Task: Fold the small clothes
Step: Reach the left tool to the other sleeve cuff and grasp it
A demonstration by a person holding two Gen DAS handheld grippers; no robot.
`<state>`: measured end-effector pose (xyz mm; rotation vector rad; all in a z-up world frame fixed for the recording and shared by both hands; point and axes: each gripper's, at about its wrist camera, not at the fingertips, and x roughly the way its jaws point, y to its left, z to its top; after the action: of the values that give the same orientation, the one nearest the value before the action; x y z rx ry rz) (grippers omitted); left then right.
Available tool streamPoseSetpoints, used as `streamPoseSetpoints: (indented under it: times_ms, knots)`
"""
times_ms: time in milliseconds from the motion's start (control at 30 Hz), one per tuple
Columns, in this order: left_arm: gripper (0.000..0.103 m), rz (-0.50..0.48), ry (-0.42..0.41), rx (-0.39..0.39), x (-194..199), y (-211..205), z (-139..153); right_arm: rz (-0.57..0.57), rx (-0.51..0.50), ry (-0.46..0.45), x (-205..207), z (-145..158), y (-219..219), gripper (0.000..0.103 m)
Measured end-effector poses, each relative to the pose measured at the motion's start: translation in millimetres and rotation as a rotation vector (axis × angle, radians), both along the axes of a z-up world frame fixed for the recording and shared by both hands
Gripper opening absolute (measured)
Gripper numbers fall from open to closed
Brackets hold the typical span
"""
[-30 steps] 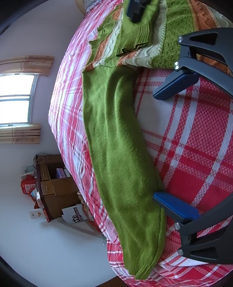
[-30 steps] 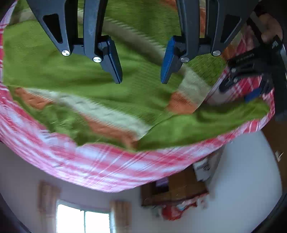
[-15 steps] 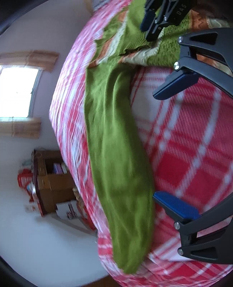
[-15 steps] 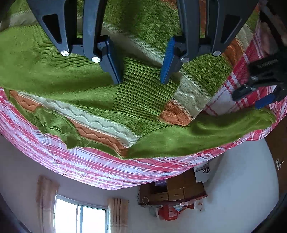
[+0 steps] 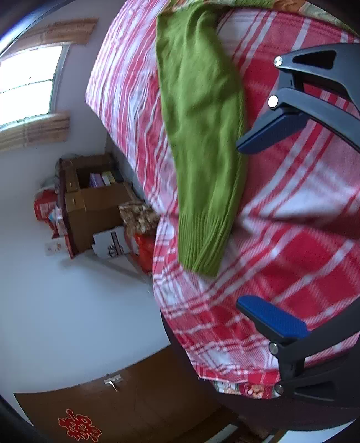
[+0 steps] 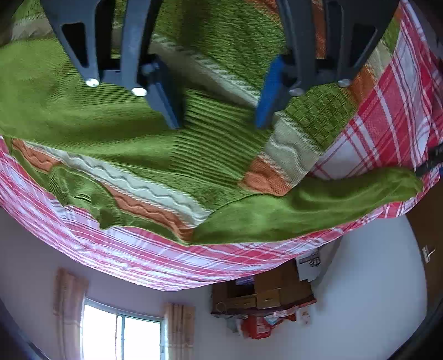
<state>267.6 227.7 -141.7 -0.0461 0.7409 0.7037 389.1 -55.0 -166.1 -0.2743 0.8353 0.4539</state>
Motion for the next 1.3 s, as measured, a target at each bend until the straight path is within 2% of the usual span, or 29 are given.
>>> streamPoseSetpoints:
  times_ms: [33, 167, 200, 267, 333, 533, 700, 800, 933, 1067, 1233, 1300]
  knots:
    - [0.103, 0.007, 0.003, -0.025, 1.5, 7.8, 0.1, 0.000, -0.011, -0.006, -0.7, -0.1, 1.6, 0.067]
    - [0.103, 0.058, -0.048, -0.229, -4.2, 47.2, -0.2, -0.001, -0.009, -0.009, -1.0, -0.2, 1.1, 0.067]
    - [0.102, 0.068, -0.061, -0.253, -6.6, 51.0, -0.5, -0.001, -0.006, -0.008, -0.9, -0.2, 0.8, 0.067]
    - [0.101, 0.085, -0.057, -0.249, -5.8, 53.6, -2.6, -0.001, -0.009, -0.009, -1.0, -0.4, 0.7, 0.067]
    - [0.092, 0.080, -0.052, -0.272, -3.7, 54.7, -5.5, -0.001, -0.011, -0.011, -1.0, -0.5, 0.5, 0.067]
    - [0.082, 0.111, -0.164, -0.582, -14.4, 92.8, -13.8, -0.002, -0.013, -0.013, -1.6, -0.5, 0.9, 0.067]
    - [0.077, 0.092, -0.216, -0.699, -12.4, 103.6, -16.2, -0.003, -0.014, -0.014, -1.7, -0.2, 1.0, 0.067]
    - [0.076, 0.096, -0.226, -0.703, -6.4, 105.4, -16.5, -0.004, -0.016, -0.017, -1.8, -0.1, 1.1, 0.067]
    - [0.059, 0.087, -0.215, -0.687, 7.6, 109.7, -18.1, -0.006, -0.018, -0.019, -1.7, 0.3, 1.7, 0.067]
    - [0.052, 0.090, -0.205, -0.650, 11.9, 112.2, -18.9, -0.007, -0.018, -0.020, -2.4, 0.2, 1.8, 0.068]
    - [0.014, 0.071, -0.177, -0.605, 16.2, 109.3, -20.6, -0.007, -0.017, -0.020, -2.6, 0.1, 1.7, 0.068]
    - [0.012, 0.058, -0.165, -0.557, 15.2, 103.9, -17.3, -0.006, -0.018, -0.020, -2.7, 0.0, 1.7, 0.068]
